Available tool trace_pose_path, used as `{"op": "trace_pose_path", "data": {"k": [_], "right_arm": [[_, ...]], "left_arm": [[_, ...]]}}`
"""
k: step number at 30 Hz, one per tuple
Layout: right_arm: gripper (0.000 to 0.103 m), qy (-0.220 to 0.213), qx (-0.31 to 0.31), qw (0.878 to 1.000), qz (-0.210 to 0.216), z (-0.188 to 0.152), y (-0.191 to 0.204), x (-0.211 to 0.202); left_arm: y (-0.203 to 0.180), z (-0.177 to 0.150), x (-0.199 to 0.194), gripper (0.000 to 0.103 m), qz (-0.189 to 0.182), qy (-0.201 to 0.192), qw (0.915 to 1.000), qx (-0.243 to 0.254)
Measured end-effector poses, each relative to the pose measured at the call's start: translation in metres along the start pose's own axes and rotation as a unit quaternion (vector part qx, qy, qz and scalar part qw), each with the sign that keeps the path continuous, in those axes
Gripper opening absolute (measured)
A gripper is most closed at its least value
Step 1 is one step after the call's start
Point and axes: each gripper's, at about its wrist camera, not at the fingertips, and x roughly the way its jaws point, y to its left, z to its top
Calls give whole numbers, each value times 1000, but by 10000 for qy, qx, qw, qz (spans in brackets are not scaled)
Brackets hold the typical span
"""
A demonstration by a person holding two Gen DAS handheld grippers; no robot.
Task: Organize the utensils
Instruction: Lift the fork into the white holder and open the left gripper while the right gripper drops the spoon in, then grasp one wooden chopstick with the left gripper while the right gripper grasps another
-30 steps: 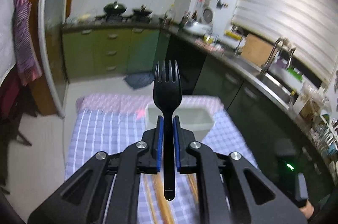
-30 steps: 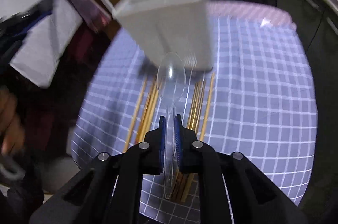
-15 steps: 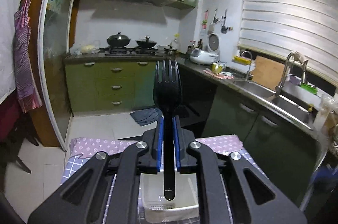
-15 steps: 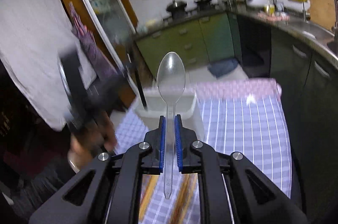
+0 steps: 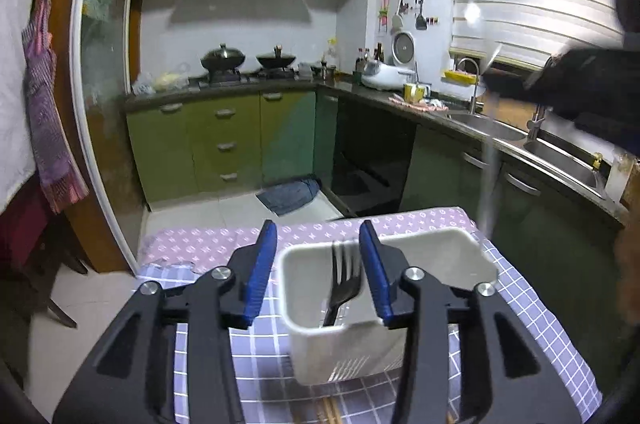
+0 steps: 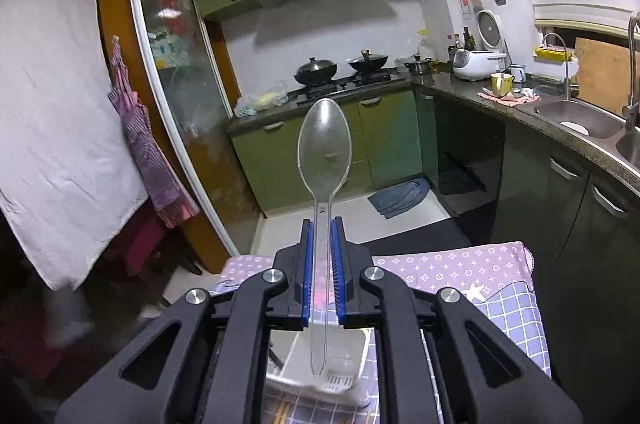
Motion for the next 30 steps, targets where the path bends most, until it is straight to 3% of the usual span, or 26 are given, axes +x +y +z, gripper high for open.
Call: {"op": "trace_pose_path", "data": {"k": [4, 10, 14, 18, 23, 25, 27, 30], "right_arm": [[10, -11, -103, 9999, -132, -23, -5, 22], [10, -55, -361, 9991, -208, -72, -5, 12], [10, 0, -658, 9973, -319, -92, 6, 3], [29, 194, -702, 9968, -322, -101, 8, -2], [30, 405, -652, 9965, -323, -102, 5, -30], [30, 736, -608, 9949, -311, -105, -1, -40], [33, 1407, -486, 9885, -273, -115, -12, -41], [33, 2620, -130, 9649, -93, -141, -35, -28]], "left_arm": [[7, 2, -22, 42, 55, 294, 9995, 33], [18, -21, -34, 42, -52, 1331, 9911, 40], [27, -45, -40, 42, -203, 1991, 9797, -84], [28, -67, -44, 42, -281, 2494, 9680, -84], [25, -89, -39, 42, -403, 3081, 9505, -52], [20, -99, -36, 42, -413, 3359, 9410, 15], [15, -110, -26, 42, -446, 3766, 9253, 41], [13, -123, -10, 42, -365, 4179, 9078, 12]]}}
